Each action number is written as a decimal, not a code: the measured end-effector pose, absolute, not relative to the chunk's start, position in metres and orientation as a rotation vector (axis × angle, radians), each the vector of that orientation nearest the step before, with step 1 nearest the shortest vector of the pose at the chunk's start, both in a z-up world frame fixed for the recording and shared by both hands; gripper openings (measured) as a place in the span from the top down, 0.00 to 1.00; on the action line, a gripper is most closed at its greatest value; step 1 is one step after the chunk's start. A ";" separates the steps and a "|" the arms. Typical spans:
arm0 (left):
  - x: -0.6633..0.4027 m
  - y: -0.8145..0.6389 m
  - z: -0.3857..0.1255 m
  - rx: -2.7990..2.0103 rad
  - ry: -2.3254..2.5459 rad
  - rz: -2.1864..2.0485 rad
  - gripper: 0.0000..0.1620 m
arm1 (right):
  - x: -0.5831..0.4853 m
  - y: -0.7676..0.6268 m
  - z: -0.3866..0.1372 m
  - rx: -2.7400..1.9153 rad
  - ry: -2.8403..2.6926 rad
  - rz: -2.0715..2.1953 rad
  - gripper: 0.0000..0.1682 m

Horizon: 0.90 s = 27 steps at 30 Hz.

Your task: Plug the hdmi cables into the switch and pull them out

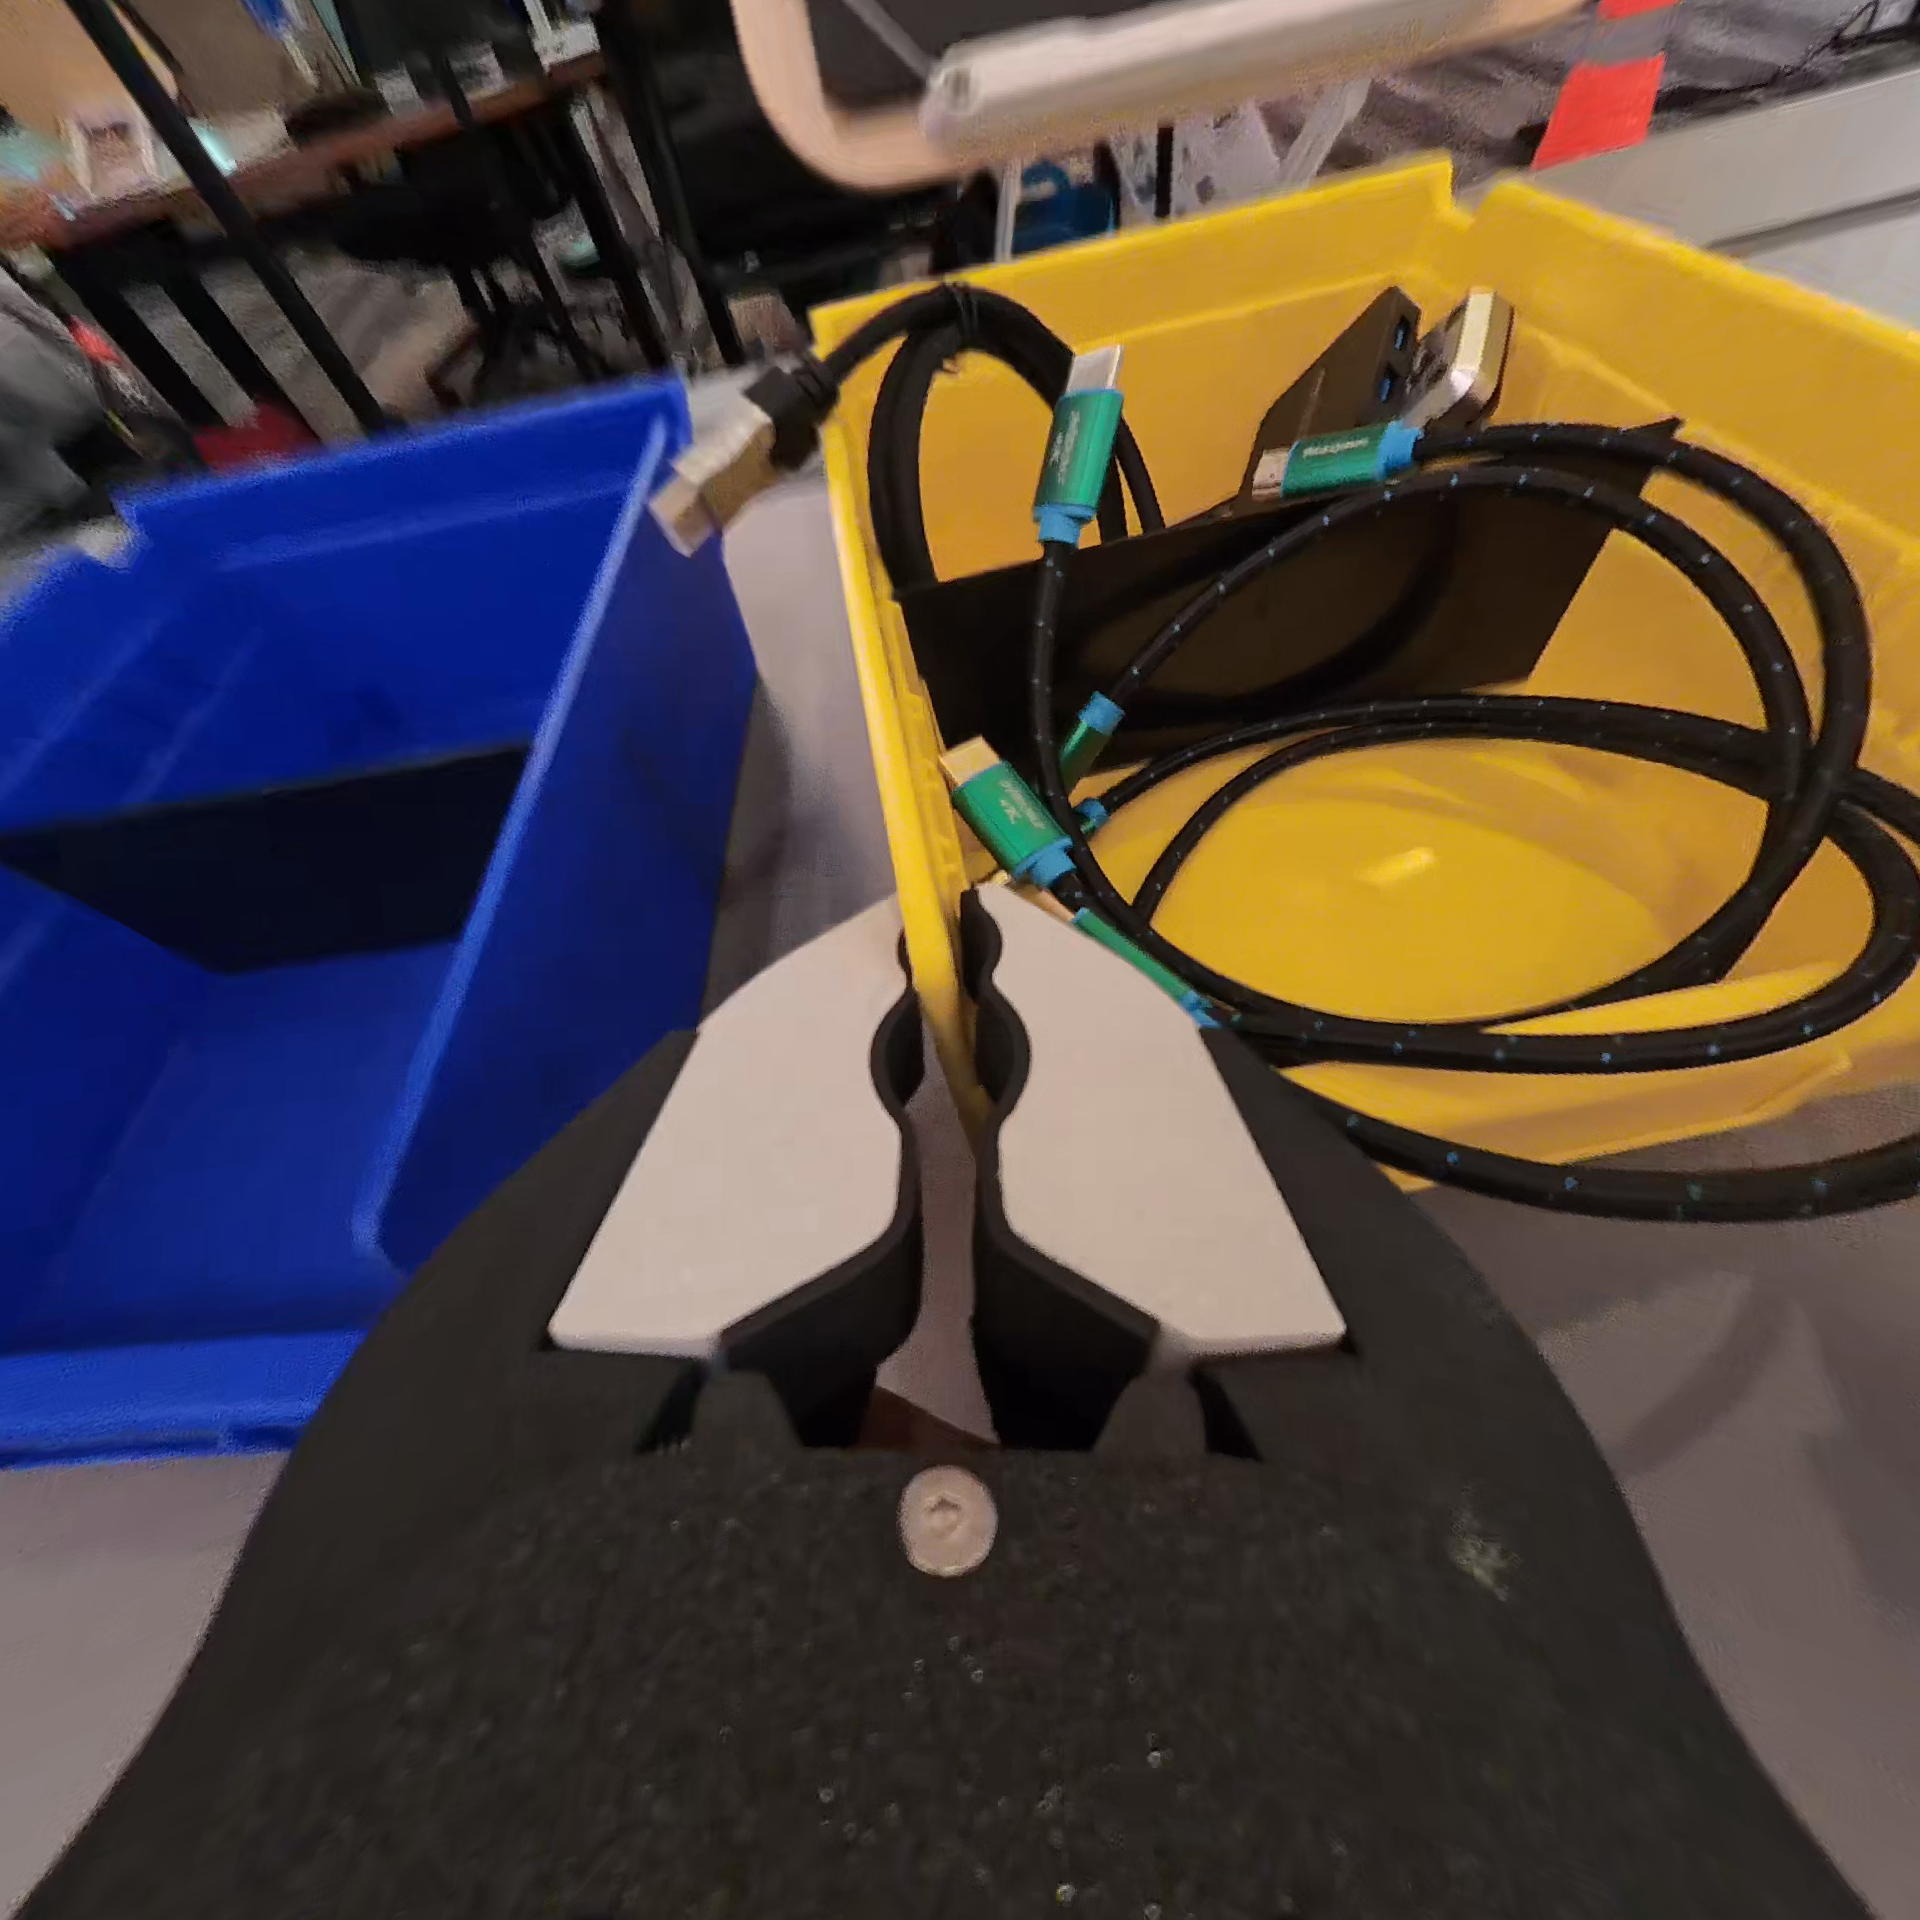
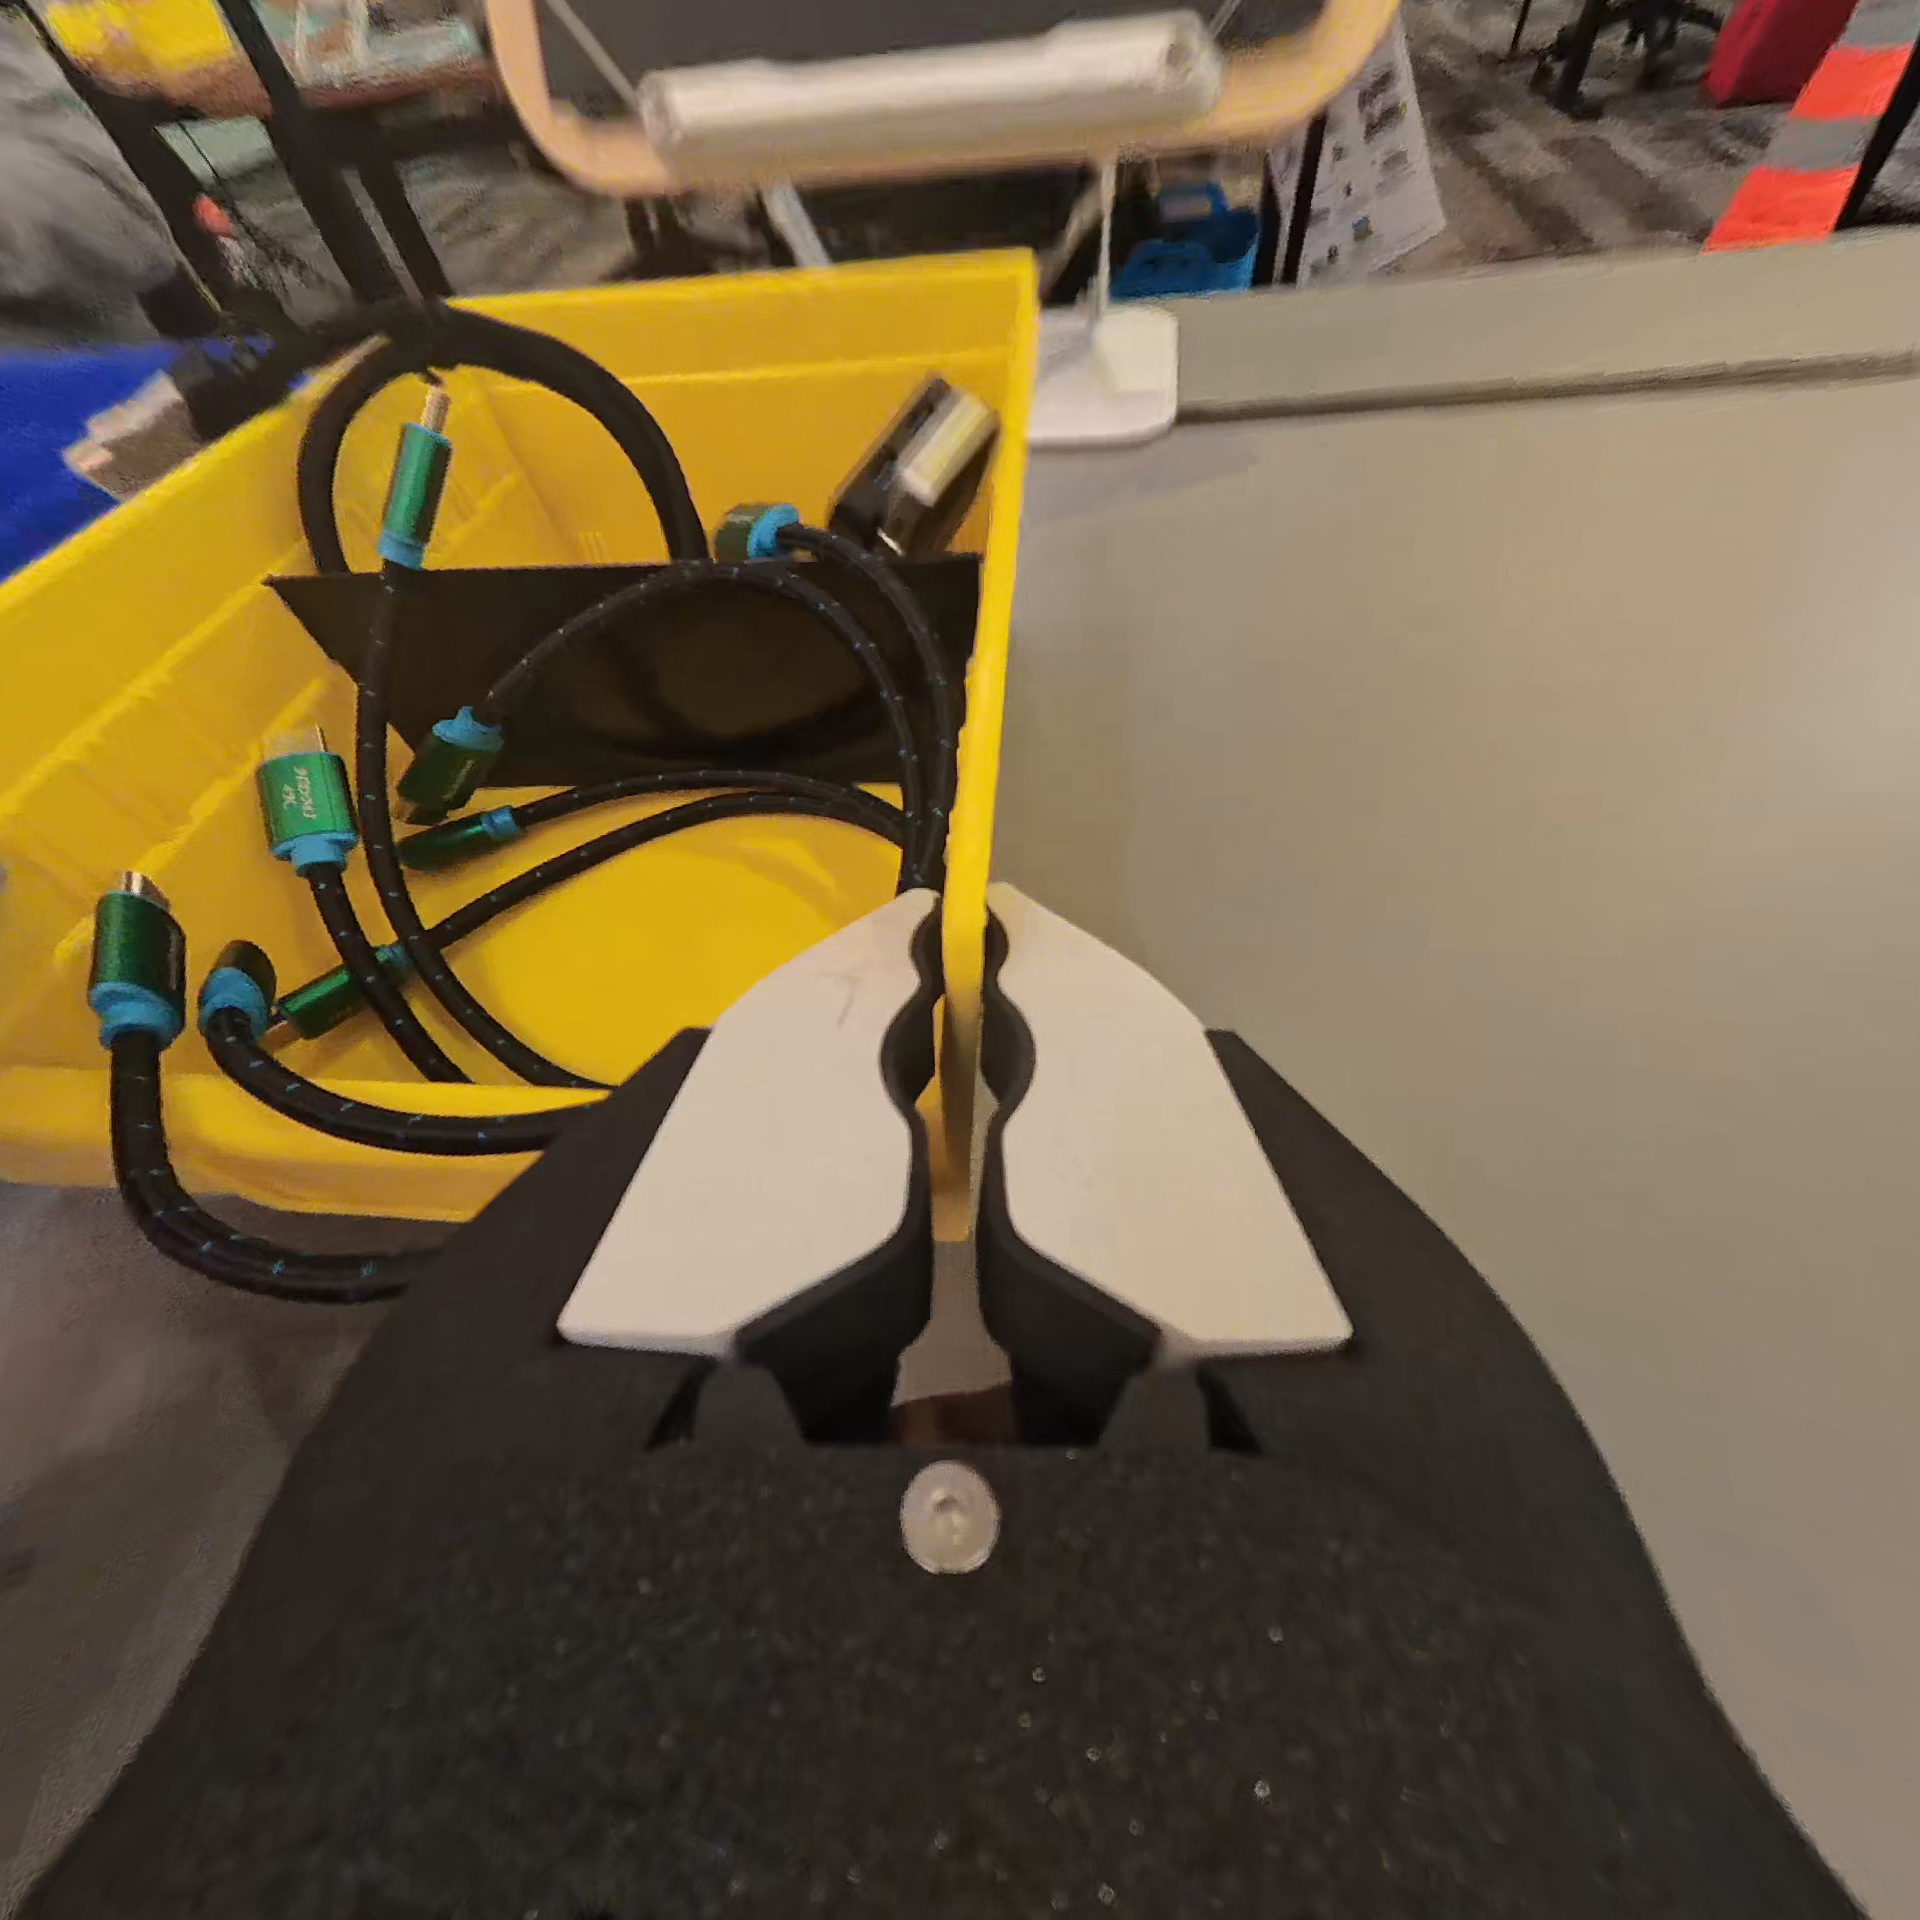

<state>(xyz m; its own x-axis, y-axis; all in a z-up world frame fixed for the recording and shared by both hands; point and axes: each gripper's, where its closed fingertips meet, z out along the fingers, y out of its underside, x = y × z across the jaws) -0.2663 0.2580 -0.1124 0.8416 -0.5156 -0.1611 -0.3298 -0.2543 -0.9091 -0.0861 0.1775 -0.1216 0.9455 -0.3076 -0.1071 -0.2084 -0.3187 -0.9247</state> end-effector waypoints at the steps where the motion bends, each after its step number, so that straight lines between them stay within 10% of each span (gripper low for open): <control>1: -0.270 0.261 -0.118 -1.864 0.627 -0.204 0.97 | -0.090 0.182 -0.124 -1.894 0.348 -0.118 0.98; 27: -0.537 0.356 -0.110 -1.920 0.391 -0.524 0.65 | -0.026 0.077 -0.122 -1.930 0.083 -0.024 0.89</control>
<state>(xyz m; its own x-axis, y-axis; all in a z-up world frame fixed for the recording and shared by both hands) -0.5374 0.3558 -0.1104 0.8500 -0.4952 0.1797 -0.0311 -0.3878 -0.9212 -0.0262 0.0772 -0.1223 0.9973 -0.0695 -0.0234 -0.0464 -0.3506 -0.9354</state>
